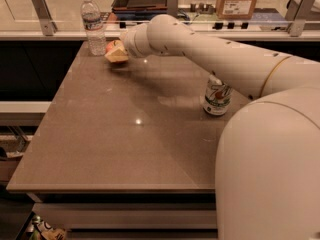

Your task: Move apple near water bottle

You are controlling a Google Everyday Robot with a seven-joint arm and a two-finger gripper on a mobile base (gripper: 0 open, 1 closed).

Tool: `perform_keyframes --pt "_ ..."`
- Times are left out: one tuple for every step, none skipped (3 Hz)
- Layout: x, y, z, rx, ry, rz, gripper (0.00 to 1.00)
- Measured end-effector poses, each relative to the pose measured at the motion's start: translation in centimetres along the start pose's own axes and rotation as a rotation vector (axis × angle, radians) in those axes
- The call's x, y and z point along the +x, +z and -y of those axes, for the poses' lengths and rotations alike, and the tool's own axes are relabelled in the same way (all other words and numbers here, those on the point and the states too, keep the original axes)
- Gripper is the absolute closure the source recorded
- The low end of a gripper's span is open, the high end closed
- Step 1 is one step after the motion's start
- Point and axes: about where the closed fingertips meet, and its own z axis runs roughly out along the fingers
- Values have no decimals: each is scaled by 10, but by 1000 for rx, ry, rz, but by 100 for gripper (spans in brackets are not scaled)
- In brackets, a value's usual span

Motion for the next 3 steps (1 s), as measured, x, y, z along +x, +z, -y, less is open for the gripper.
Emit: perform_keyframes --pt "0 2 -2 -3 0 0 59" --pt "0 3 -4 -7 0 0 35" --pt "0 5 -6 -10 0 0 11"
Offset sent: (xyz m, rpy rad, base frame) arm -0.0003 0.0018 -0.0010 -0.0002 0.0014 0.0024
